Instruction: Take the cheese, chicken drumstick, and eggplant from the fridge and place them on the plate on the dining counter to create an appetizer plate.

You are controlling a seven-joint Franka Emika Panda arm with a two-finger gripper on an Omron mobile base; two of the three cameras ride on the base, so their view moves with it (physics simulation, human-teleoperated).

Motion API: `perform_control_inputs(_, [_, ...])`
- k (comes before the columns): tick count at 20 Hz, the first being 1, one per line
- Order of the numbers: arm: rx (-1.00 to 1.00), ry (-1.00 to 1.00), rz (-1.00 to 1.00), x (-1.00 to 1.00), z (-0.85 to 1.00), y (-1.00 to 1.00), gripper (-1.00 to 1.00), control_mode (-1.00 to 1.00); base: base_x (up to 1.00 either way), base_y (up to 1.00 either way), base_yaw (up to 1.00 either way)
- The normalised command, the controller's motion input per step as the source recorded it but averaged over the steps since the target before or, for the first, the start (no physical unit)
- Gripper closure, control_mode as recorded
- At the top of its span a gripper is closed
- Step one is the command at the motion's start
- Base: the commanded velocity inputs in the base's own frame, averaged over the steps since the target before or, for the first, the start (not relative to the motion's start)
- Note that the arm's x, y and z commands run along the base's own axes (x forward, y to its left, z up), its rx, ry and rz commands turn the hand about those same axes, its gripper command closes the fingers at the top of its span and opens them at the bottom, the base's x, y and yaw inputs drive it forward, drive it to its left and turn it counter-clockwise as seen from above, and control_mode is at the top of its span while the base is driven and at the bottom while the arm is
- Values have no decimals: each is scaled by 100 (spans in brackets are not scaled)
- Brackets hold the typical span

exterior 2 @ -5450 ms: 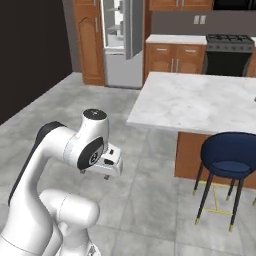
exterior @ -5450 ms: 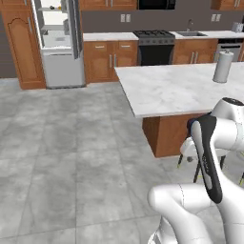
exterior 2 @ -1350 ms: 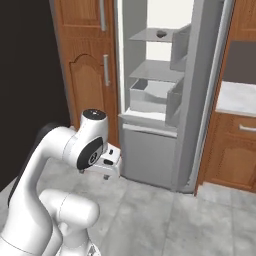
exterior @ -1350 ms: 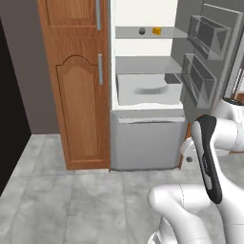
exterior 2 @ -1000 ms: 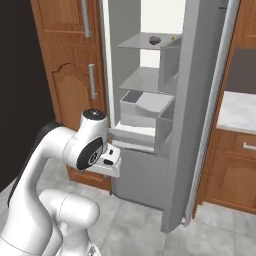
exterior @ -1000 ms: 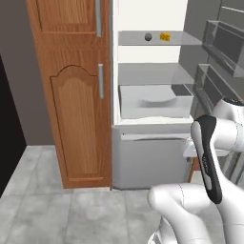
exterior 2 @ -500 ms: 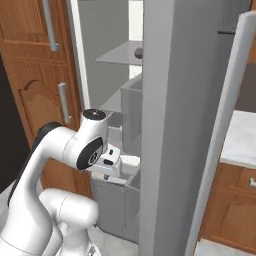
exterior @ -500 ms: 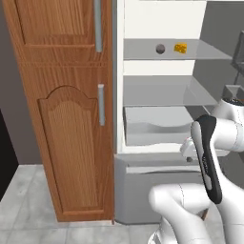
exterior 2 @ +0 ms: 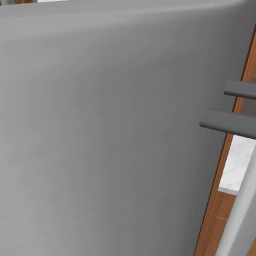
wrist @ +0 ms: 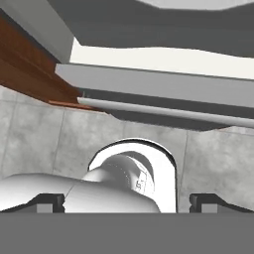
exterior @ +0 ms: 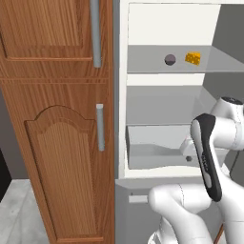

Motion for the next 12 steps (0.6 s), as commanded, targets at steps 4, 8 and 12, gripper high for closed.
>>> perform_control_inputs(4, [0,-8,0,0,0,0,-100,-100,4,0,0])
perform_control_inputs(8, [0,-29,0,-23,0,0,-100,-100,0,0,0])
perform_control_inputs(12, [0,-36,0,-41,30,0,-100,-100,0,0,0])
